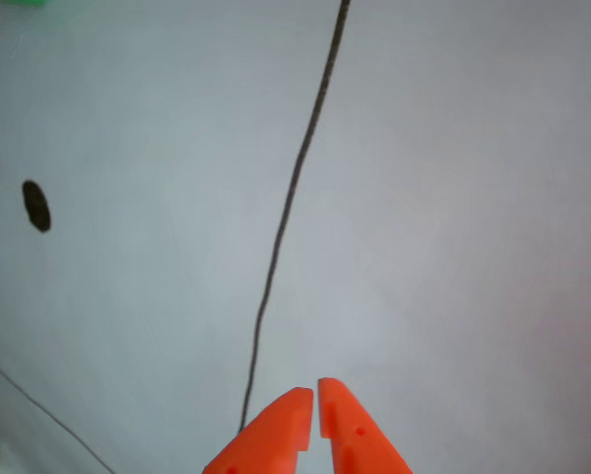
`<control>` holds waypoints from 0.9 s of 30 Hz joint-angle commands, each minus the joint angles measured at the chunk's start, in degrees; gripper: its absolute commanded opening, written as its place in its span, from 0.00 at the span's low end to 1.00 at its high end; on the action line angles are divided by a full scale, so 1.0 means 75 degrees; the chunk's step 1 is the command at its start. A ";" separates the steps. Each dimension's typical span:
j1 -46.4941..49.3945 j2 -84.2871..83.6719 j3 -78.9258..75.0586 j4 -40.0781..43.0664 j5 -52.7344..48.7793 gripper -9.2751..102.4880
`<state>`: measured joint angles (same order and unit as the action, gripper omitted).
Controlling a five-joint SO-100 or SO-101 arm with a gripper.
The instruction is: Grasp the colored block, Place it on the black dot, and then return the arm to the default position.
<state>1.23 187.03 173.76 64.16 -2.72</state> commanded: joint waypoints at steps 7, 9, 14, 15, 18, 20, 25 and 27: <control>-0.0035 0.0035 -0.0363 0.0000 0.0000 0.08; -0.0035 0.0035 -0.0363 0.0000 0.0000 0.08; -0.0035 0.0035 -0.0363 0.0000 0.0000 0.08; -0.0059 0.0035 -0.0363 0.0000 -0.0012 0.08; -0.0105 0.0035 -0.0363 0.0000 -0.0070 0.08; -0.0117 -0.0188 -0.0387 -0.0188 -0.0082 0.08; 0.0082 -0.1172 -0.0973 -0.0762 -0.0023 0.08; 0.0070 -0.1664 -0.1711 -0.0551 0.0281 0.08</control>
<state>1.32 177.28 169.10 59.33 -2.55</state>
